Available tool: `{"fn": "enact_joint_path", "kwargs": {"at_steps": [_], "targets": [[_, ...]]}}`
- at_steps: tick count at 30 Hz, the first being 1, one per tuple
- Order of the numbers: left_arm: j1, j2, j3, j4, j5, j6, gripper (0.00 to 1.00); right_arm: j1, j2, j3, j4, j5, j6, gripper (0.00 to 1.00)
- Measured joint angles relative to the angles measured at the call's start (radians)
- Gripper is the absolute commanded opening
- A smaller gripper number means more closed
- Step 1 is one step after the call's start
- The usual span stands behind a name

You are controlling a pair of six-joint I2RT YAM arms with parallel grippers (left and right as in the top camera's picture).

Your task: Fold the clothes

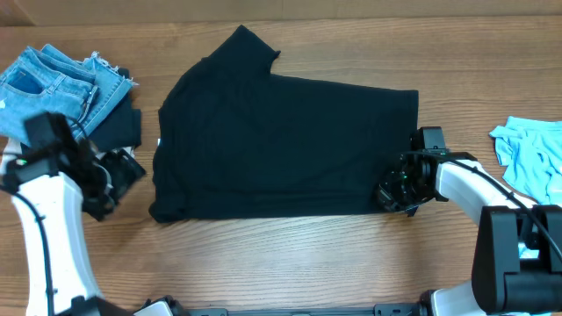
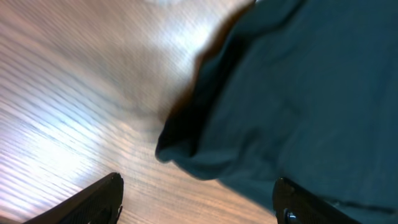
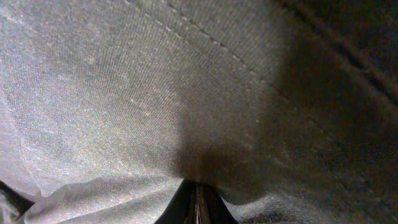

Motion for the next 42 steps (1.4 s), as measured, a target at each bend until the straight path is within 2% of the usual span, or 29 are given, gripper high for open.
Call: {"fn": "enact_joint_path", "kwargs": {"at_steps": [5, 9, 10, 11, 12, 13, 14, 17, 19, 20, 22, 24, 28, 30, 33, 34, 35, 37, 39, 41, 42], "targets": [[0.032, 0.012, -0.299, 0.251, 0.066, -0.014, 0.87, -0.005, 0.001, -0.001, 0.002, -0.01, 0.0, 0.04], [0.045, 0.012, -0.459, 0.4, 0.118, -0.033, 0.88, -0.006, 0.001, -0.002, 0.003, -0.012, 0.0, 0.04], [0.045, 0.011, -0.5, 0.469, 0.129, -0.038, 0.82, -0.006, 0.001, -0.002, 0.003, -0.011, 0.0, 0.04], [0.045, 0.005, -0.517, 0.52, 0.146, -0.047, 0.66, -0.006, 0.001, -0.002, 0.003, -0.012, 0.0, 0.04], [0.045, 0.002, -0.534, 0.611, 0.169, -0.057, 0.42, -0.007, 0.001, -0.003, 0.003, -0.012, 0.0, 0.04], [0.045, 0.002, -0.551, 0.687, 0.177, -0.058, 0.26, -0.007, 0.001, -0.003, 0.003, -0.013, 0.0, 0.04], [0.046, 0.004, -0.562, 0.734, 0.185, -0.054, 0.04, -0.007, 0.001, -0.002, 0.003, -0.013, 0.0, 0.04], [0.045, 0.005, -0.566, 0.843, 0.253, -0.013, 0.04, -0.007, 0.001, -0.003, 0.004, -0.013, 0.0, 0.04], [0.045, 0.006, -0.536, 0.798, 0.301, 0.014, 0.04, -0.007, 0.001, -0.003, 0.003, -0.013, 0.0, 0.04], [0.045, 0.009, -0.49, 0.723, 0.309, 0.039, 0.04, -0.007, 0.001, -0.003, 0.003, -0.014, 0.0, 0.04], [0.045, 0.013, -0.367, 0.612, 0.309, 0.086, 0.08, -0.007, 0.001, -0.003, 0.003, -0.013, 0.0, 0.04], [0.043, 0.013, -0.217, 0.513, 0.288, 0.142, 0.37, -0.007, 0.001, -0.002, 0.003, -0.014, 0.0, 0.04], [0.045, 0.013, -0.085, 0.455, 0.211, 0.211, 0.6, -0.007, 0.002, -0.003, 0.003, -0.015, 0.0, 0.04], [0.045, 0.013, -0.084, 0.412, 0.186, 0.229, 0.61, -0.007, 0.002, -0.003, 0.003, -0.014, 0.0, 0.04], [0.045, 0.013, -0.082, 0.261, 0.152, 0.23, 0.71, -0.007, 0.002, -0.002, 0.004, -0.014, 0.0, 0.04], [0.045, 0.013, -0.084, 0.216, 0.14, 0.223, 0.81, -0.007, 0.002, -0.003, 0.004, -0.015, 0.0, 0.04], [0.046, 0.013, -0.098, 0.2, 0.123, 0.207, 0.85, -0.008, 0.002, -0.003, 0.004, -0.015, 0.0, 0.04], [0.051, 0.01, -0.171, 0.274, 0.096, 0.163, 0.84, -0.008, 0.002, -0.003, 0.005, -0.016, 0.0, 0.04], [0.063, 0.019, -0.328, 0.394, 0.095, 0.122, 0.89, -0.008, 0.002, -0.003, 0.005, -0.016, 0.0, 0.04], [0.064, 0.054, -0.418, 0.444, 0.125, 0.106, 0.93, -0.008, 0.002, -0.003, 0.003, -0.016, 0.0, 0.04], [0.064, 0.069, -0.443, 0.447, 0.139, 0.102, 0.91, -0.008, 0.002, -0.003, 0.003, -0.016, 0.0, 0.04]]}}
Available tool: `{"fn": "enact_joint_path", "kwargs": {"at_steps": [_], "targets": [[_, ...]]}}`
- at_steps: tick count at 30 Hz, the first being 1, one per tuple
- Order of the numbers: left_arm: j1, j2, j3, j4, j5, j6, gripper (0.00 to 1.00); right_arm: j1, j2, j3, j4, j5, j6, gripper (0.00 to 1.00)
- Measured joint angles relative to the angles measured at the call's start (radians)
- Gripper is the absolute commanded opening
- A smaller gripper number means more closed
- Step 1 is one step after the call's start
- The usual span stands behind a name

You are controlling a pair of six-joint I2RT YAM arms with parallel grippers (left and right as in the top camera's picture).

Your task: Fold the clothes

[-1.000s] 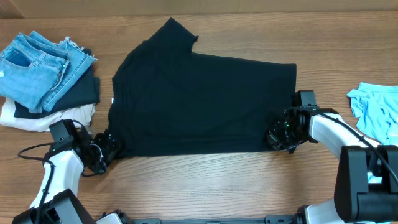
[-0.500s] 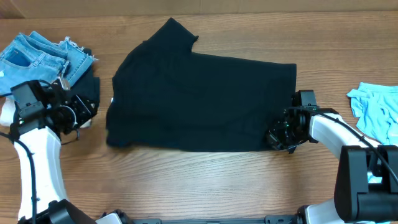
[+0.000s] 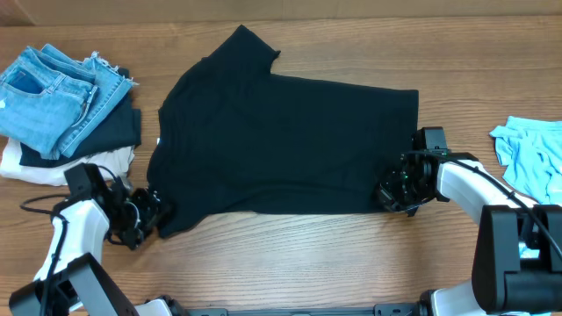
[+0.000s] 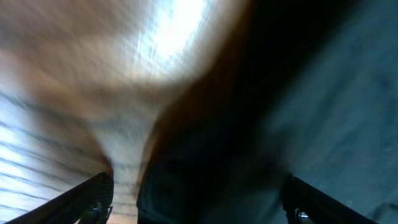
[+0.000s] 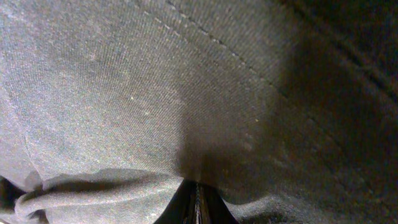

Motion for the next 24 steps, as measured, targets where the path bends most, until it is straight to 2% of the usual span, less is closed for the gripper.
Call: {"fn": "enact_joint_path", "kwargs": {"at_steps": [1, 4, 5, 8, 13, 15, 19, 22, 24], "targets": [[0.0, 0.003, -0.012, 0.014, 0.019, -0.007, 0.78, 0.0, 0.0, 0.0, 0.0, 0.0, 0.0, 0.04], [-0.005, 0.0, -0.069, 0.254, 0.082, -0.012, 0.11, 0.0, 0.0, 0.0, 0.001, 0.0, 0.0, 0.04], [-0.016, 0.01, -0.087, 0.314, 0.106, -0.004, 0.04, 0.0, 0.0, 0.0, 0.001, 0.0, 0.0, 0.04], [-0.042, 0.029, -0.093, 0.367, 0.218, 0.021, 0.04, 0.0, 0.0, 0.0, 0.0, 0.0, 0.0, 0.04], [-0.042, 0.035, 0.146, 0.169, 0.28, 0.04, 0.04, 0.0, 0.001, 0.001, -0.001, 0.0, 0.0, 0.04], [-0.045, 0.037, 0.262, 0.062, 0.269, 0.061, 0.05, 0.0, 0.001, 0.001, 0.0, 0.0, 0.0, 0.04], [-0.055, 0.039, 0.396, -0.092, 0.189, 0.111, 0.14, 0.0, 0.001, 0.001, -0.001, 0.0, 0.0, 0.04], [-0.053, 0.039, 0.44, -0.119, 0.105, 0.131, 0.24, 0.0, 0.001, 0.001, -0.002, 0.0, 0.0, 0.04], [-0.053, 0.039, 0.449, -0.128, 0.063, 0.136, 0.26, 0.0, 0.001, 0.001, -0.001, 0.0, 0.0, 0.04]]}}
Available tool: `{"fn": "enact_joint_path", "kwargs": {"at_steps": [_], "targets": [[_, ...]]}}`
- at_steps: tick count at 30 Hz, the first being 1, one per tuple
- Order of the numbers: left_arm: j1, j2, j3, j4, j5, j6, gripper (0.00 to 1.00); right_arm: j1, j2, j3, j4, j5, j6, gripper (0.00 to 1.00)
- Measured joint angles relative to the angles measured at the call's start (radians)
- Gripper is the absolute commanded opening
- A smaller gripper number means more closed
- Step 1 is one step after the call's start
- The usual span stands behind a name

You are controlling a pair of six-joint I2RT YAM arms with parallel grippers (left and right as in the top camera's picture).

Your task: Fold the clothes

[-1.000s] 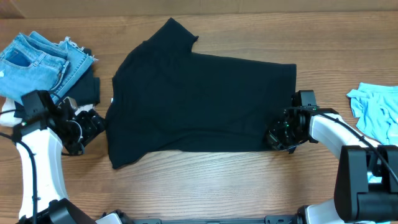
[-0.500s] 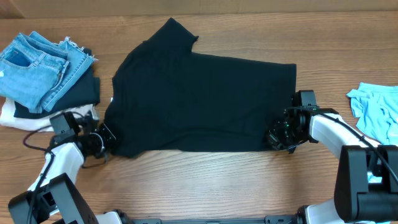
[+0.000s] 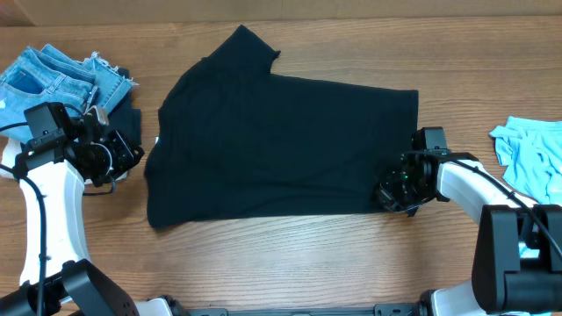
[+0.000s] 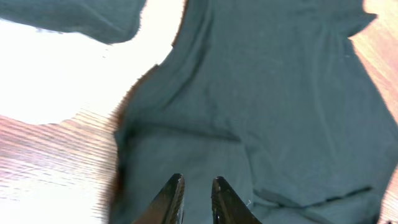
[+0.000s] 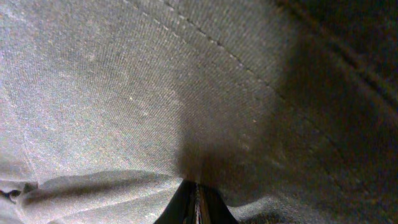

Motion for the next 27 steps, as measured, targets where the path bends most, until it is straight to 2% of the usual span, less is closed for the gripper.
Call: {"fn": "enact_joint_path", "kwargs": {"at_steps": [1, 4, 8, 10, 13, 17, 18, 19, 21, 22, 24, 26, 27], "targets": [[0.0, 0.0, 0.0, -0.004, -0.012, 0.001, 0.35, 0.0, 0.0, 0.0, 0.0, 0.001, 0.0, 0.04], [0.0, 0.0, 0.0, -0.026, -0.048, 0.012, 0.51, 0.0, 0.0, 0.0, 0.0, 0.0, 0.0, 0.04], [0.0, -0.001, -0.01, -0.15, -0.084, 0.024, 0.65, 0.0, 0.0, 0.0, 0.0, 0.0, 0.0, 0.05], [0.0, -0.003, -0.089, -0.07, -0.114, 0.026, 0.65, 0.0, 0.0, 0.0, 0.0, 0.0, 0.001, 0.04], [0.001, 0.003, -0.272, 0.15, -0.14, 0.026, 0.65, 0.0, 0.0, 0.0, 0.001, 0.0, 0.0, 0.04], [0.001, 0.004, -0.304, 0.265, -0.127, 0.041, 0.33, 0.0, 0.0, 0.0, 0.001, 0.0, 0.0, 0.04], [-0.008, 0.004, -0.304, 0.268, -0.119, 0.049, 0.32, 0.0, 0.0, 0.0, 0.001, 0.0, 0.0, 0.04], [-0.022, 0.004, -0.304, 0.272, -0.113, 0.054, 0.45, 0.0, 0.0, 0.0, 0.001, 0.0, 0.0, 0.04], [-0.059, 0.004, -0.304, 0.273, -0.111, 0.068, 0.58, 0.0, 0.0, 0.0, 0.001, 0.0, 0.0, 0.04], [-0.085, 0.004, -0.304, 0.273, -0.116, 0.072, 0.58, 0.0, 0.0, 0.0, 0.002, 0.0, 0.0, 0.04], [-0.116, 0.004, -0.304, 0.273, -0.137, 0.075, 0.51, 0.0, 0.0, 0.0, 0.001, 0.0, 0.0, 0.04], [-0.12, 0.004, -0.304, 0.273, -0.152, 0.076, 0.51, 0.0, 0.0, 0.0, 0.001, 0.0, 0.0, 0.04], [-0.12, 0.004, -0.304, 0.275, -0.156, 0.076, 0.55, 0.0, 0.0, 0.0, 0.002, 0.0, 0.0, 0.05]]}}
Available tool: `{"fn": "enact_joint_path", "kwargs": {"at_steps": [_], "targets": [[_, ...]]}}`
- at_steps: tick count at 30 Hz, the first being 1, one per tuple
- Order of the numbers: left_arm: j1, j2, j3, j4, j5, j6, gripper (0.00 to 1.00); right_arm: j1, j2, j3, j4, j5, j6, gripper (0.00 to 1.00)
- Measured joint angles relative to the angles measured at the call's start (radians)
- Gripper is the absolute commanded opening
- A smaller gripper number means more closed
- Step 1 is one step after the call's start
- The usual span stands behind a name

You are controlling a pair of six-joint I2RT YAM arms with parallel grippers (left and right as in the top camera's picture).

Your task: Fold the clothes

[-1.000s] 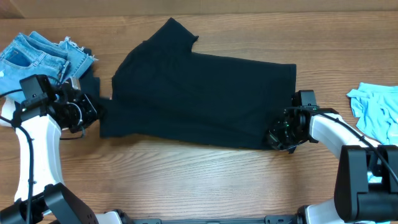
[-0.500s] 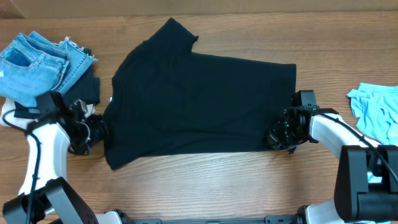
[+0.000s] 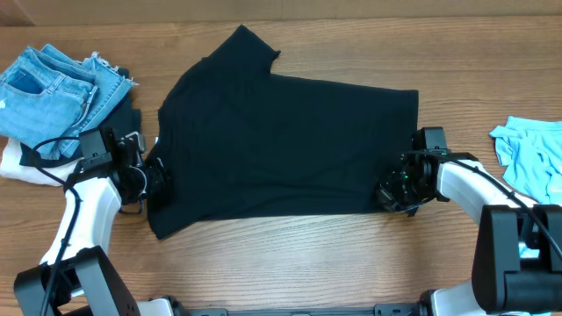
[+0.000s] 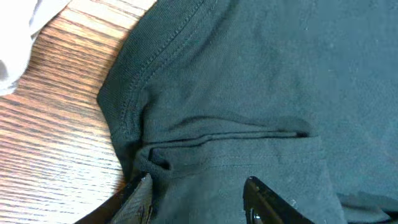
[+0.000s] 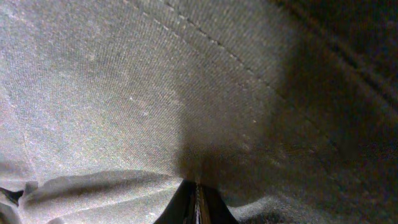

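A black T-shirt (image 3: 281, 140) lies spread flat across the middle of the table. My left gripper (image 3: 154, 180) is at the shirt's left edge and stands open. In the left wrist view its fingers (image 4: 138, 200) straddle a bunched fold of the hem (image 4: 155, 163), with cloth between them. My right gripper (image 3: 392, 194) is at the shirt's lower right corner. In the right wrist view the gripper (image 5: 196, 202) is shut on the black fabric (image 5: 155, 93), which fills the whole view.
A stack of folded clothes with blue jeans (image 3: 53, 83) on top sits at the far left, over a dark garment and a white one (image 3: 22, 162). A light blue garment (image 3: 531, 154) lies at the right edge. Bare wooden table (image 3: 290, 254) runs along the front.
My left gripper has moved from beside the stack of clothes to the shirt's left edge and has gone from nearly shut to open. The right gripper has not moved.
My left gripper first hung open just left of the shirt's lower left corner, then sat open at that corner, then was up beside the stack with its fingers nearly together. Now it is open over the left hem. The right gripper stayed shut on the lower right corner throughout.
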Motion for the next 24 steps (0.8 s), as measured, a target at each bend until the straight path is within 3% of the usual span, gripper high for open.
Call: {"fn": "enact_joint_path", "kwargs": {"at_steps": [1, 2, 7, 10, 16, 17, 19, 21, 24], "targets": [[0.0, 0.0, 0.0, 0.0, -0.003, 0.0, 0.64, 0.0, 0.0, 0.0, -0.001, 0.0, 0.0, 0.04], [0.0, 0.0, 0.0, 0.001, -0.006, -0.001, 0.64, 0.0, 0.0, 0.0, -0.001, 0.0, 0.0, 0.04], [0.003, 0.0, 0.003, -0.007, -0.014, -0.005, 0.61, 0.0, 0.0, 0.0, -0.001, 0.0, 0.0, 0.04], [0.003, -0.002, 0.029, -0.066, -0.016, -0.005, 0.67, 0.0, 0.0, 0.0, 0.0, 0.0, -0.001, 0.04], [0.011, -0.018, 0.089, -0.097, -0.089, -0.008, 0.67, 0.0, 0.0, 0.0, -0.001, 0.0, 0.0, 0.04], [0.011, -0.018, 0.089, -0.092, -0.093, -0.008, 0.64, 0.0, 0.0, 0.0, -0.001, 0.0, 0.0, 0.04], [0.01, -0.008, 0.089, -0.083, -0.099, -0.008, 0.46, 0.0, 0.0, 0.0, -0.001, 0.0, 0.0, 0.04], [0.01, 0.041, 0.089, -0.074, -0.095, -0.003, 0.38, 0.0, 0.0, 0.0, 0.0, 0.0, 0.0, 0.04], [0.008, 0.077, 0.089, -0.065, -0.084, 0.002, 0.16, 0.0, 0.0, 0.0, -0.001, 0.0, 0.0, 0.04]]}}
